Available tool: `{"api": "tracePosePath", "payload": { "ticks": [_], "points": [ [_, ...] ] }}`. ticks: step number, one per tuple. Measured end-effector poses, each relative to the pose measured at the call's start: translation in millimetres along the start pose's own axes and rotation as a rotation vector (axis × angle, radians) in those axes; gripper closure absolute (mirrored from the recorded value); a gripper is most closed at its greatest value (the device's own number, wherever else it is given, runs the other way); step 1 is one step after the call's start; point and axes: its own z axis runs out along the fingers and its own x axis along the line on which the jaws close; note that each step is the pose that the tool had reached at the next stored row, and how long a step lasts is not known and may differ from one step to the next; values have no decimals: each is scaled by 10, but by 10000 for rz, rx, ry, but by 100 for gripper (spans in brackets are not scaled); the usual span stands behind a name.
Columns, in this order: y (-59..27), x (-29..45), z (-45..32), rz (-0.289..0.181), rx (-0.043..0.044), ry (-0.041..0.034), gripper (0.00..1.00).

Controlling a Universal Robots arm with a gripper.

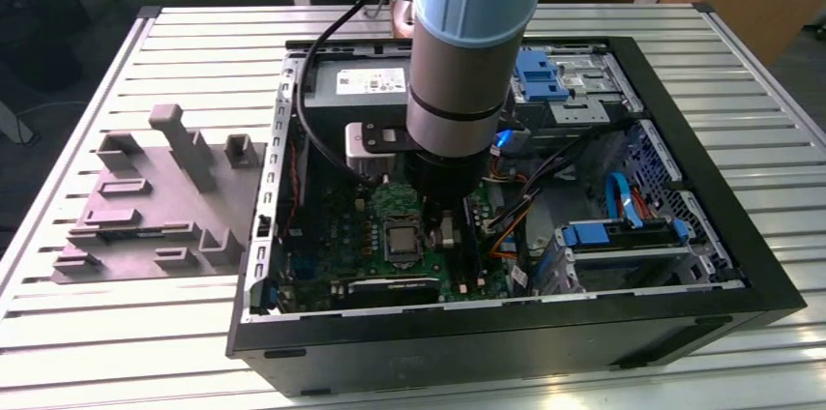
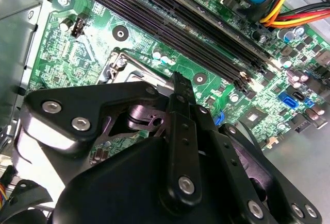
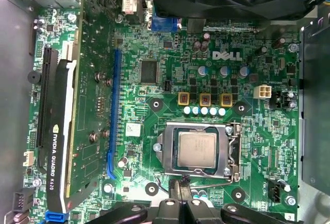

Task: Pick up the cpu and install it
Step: 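Install the first cpu locking lever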

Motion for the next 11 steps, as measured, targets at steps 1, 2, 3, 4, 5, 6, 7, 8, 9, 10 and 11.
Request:
{"api": "tracePosePath", "payload": {
  "ticks": [1,2,3,4,5,6,7,8,9,10,11],
  "points": [
    [0,0,0,0,0,-1,89],
    [0,0,0,0,1,-1,89],
    [0,0,0,-1,0,-1,89],
    [0,0,0,-1,1,-1,89],
    [0,0,1,-1,1,-1,89],
    [0,0,4,-9,1,-2,89],
    [0,2,8,-32,3,-2,89],
    [0,6,11,-65,4,1,89],
    [0,11,15,-94,5,4,89],
    [0,14,22,-110,6,3,89],
    [0,18,29,-122,6,3,89]
  ]
}}
